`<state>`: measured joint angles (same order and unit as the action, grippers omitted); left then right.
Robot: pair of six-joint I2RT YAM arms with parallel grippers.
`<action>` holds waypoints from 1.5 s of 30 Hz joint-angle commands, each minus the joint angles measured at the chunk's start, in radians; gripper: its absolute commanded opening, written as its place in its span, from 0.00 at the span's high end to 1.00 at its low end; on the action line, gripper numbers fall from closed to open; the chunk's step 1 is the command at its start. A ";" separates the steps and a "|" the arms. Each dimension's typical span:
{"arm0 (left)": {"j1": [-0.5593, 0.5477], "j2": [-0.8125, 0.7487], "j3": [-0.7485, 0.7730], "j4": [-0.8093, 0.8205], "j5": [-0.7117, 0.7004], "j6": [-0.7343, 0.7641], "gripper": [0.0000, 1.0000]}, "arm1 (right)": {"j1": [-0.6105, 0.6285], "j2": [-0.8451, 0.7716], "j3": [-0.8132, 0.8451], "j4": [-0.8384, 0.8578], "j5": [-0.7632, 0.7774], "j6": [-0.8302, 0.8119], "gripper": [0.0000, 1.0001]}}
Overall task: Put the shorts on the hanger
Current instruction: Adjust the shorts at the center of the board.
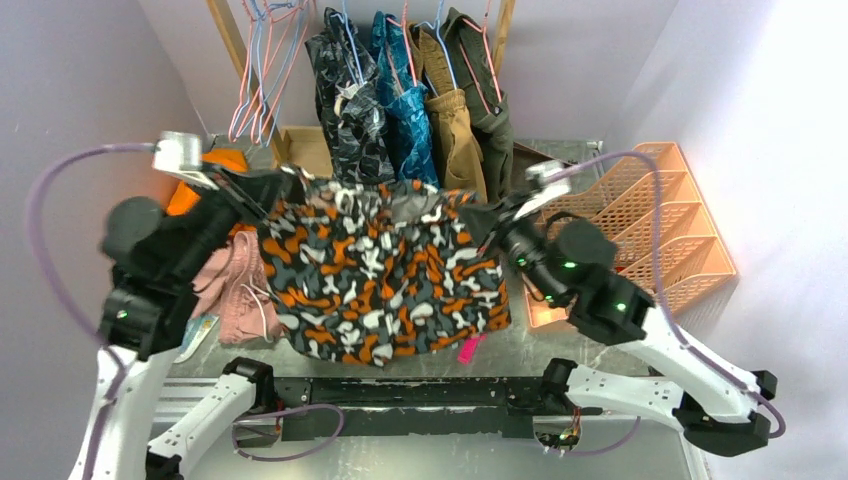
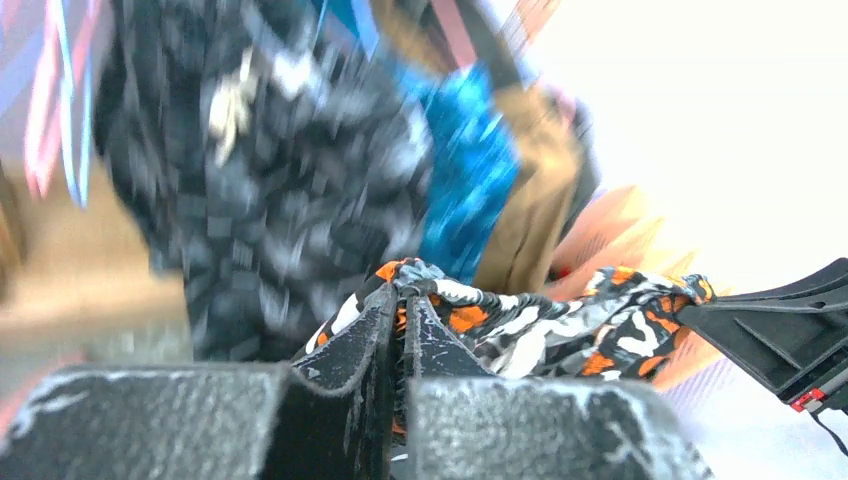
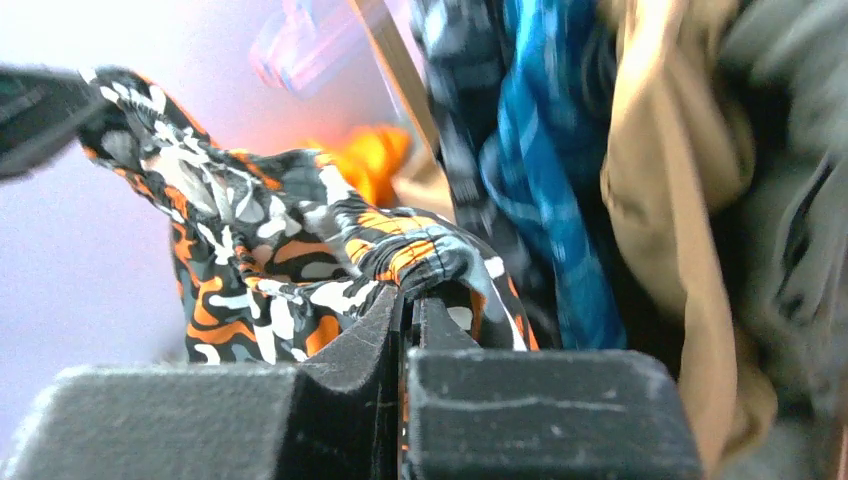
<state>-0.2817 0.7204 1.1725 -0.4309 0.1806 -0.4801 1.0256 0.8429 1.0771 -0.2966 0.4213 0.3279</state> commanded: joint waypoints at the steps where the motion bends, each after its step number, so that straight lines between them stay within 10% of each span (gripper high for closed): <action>1: 0.000 -0.005 0.183 0.051 0.029 0.079 0.93 | -0.003 -0.033 0.116 0.025 -0.004 -0.105 1.00; 25: -0.001 -0.240 -0.752 0.103 0.082 -0.299 0.93 | -0.004 -0.066 -0.553 0.099 0.026 0.290 1.00; 38: -0.002 -0.168 -0.790 0.138 0.118 -0.301 0.90 | -0.004 -0.055 -0.577 0.094 -0.012 0.286 1.00; 45: -0.005 -0.168 -0.790 0.141 0.133 -0.299 0.66 | -0.003 -0.084 -0.576 0.104 -0.044 0.264 0.75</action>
<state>-0.2836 0.5556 0.3809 -0.3225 0.2806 -0.7753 1.0256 0.7856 0.5022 -0.2211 0.3931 0.6010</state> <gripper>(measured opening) 0.296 0.180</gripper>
